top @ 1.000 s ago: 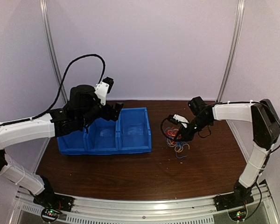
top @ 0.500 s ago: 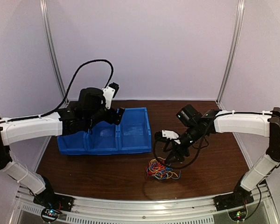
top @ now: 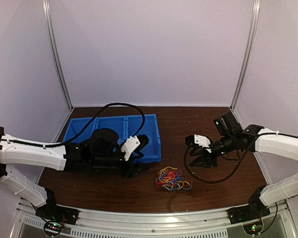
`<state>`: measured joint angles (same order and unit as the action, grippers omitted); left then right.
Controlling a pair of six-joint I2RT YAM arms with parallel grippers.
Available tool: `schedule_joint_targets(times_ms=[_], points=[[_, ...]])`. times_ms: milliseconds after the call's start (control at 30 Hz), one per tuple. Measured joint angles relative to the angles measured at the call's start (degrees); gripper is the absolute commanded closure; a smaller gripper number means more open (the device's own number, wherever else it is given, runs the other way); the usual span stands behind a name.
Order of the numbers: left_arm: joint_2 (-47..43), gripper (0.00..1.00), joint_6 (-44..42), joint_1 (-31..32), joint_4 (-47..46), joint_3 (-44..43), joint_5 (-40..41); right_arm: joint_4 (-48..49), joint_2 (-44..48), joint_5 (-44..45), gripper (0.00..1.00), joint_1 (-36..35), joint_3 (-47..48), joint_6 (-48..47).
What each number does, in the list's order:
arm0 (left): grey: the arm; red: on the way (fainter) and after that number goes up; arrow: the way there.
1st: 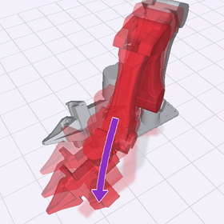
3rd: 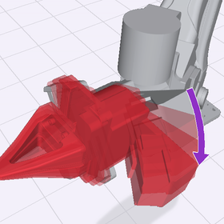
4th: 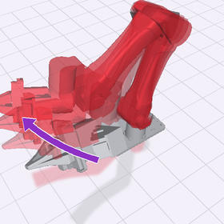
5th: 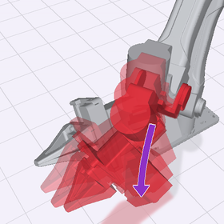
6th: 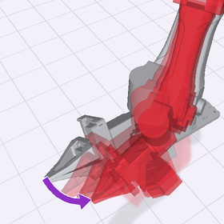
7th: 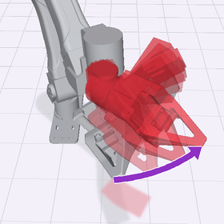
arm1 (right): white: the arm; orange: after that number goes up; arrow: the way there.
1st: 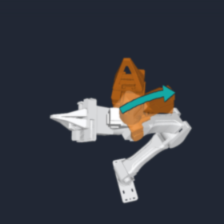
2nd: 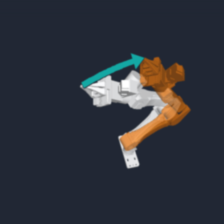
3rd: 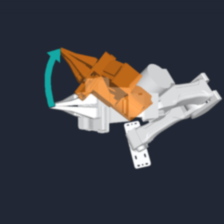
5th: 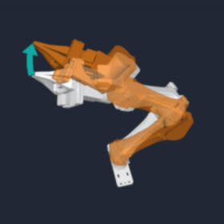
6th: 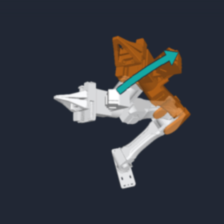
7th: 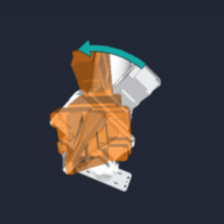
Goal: Untangle the cables
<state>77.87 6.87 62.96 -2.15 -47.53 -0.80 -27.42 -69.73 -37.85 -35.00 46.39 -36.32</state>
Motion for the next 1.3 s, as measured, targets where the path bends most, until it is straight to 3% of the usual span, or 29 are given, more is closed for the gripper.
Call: schedule_joint_targets(times_ms=[67, 167, 333, 567, 1033, 1300], points=[[0.0, 0.42, 1.9, 0.0, -2.0, 3.2, -2.7, 0.5, -0.1, 0.5, 0.55, 0.0, -0.1, -0.3], [0.0, 0.32, 4.9, -0.1, -6.6, 7.3, -5.3, 1.6, -0.5, 0.8, 0.56, -0.1, -0.1, -0.8], [0.0, 0.26, 9.3, -0.1, -14.6, 13.0, -4.1, 1.9, -3.3, 1.7, 0.56, -1.8, 1.2, -2.1], [0.1, 0.25, 12.7, -0.1, -20.2, 15.3, 0.1, 1.6, -11.3, 3.5, 0.67, -4.4, 5.1, -4.7], [-0.8, 0.22, 16.2, -0.1, -20.4, 18.1, 10.3, 0.1, -13.9, 7.1, 0.68, -9.0, 5.7, -9.8], [-0.8, 0.22, 16.3, -0.1, -20.2, 18.1, 10.0, 0.3, -15.7, 8.7, 0.96, -11.4, 5.7, -10.2]])
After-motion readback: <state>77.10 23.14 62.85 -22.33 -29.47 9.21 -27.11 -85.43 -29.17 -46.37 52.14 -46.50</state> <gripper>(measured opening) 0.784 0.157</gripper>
